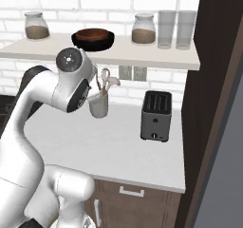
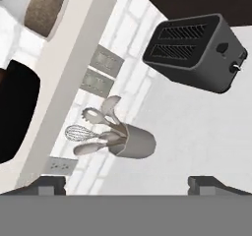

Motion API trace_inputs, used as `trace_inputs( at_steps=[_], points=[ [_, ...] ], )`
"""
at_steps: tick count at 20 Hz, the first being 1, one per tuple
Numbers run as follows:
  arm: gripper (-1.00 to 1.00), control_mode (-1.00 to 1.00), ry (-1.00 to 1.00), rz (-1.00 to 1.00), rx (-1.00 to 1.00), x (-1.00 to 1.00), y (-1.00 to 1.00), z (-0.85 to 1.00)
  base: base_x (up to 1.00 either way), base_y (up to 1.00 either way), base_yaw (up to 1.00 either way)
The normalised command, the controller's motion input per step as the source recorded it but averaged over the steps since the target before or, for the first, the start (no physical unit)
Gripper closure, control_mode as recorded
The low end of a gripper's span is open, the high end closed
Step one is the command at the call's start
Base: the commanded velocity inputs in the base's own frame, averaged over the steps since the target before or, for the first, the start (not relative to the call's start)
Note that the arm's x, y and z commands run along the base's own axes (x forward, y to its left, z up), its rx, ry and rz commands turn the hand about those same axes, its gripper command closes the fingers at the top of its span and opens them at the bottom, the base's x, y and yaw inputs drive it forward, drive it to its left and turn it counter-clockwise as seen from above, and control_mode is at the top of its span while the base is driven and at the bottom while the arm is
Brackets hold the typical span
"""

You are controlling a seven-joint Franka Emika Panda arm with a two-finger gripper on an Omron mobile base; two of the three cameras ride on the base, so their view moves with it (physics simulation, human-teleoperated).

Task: Pick up the bowls on the counter and stack them on top of one another in the open cabinet. Place the smaller bowl on top of the larger bowl.

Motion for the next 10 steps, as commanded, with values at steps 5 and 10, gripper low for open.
trace_inputs(
  at_steps=[5, 10],
  points=[
    [-1.00, -1.00, -0.05, 0.00, -0.08, -1.00, -0.61, -1.00, 0.00, 0.00, 0.00],
    [-1.00, -1.00, -0.33, 0.00, -0.12, -1.00, -0.41, -1.00, 0.00, 0.00, 0.00]
  ],
)
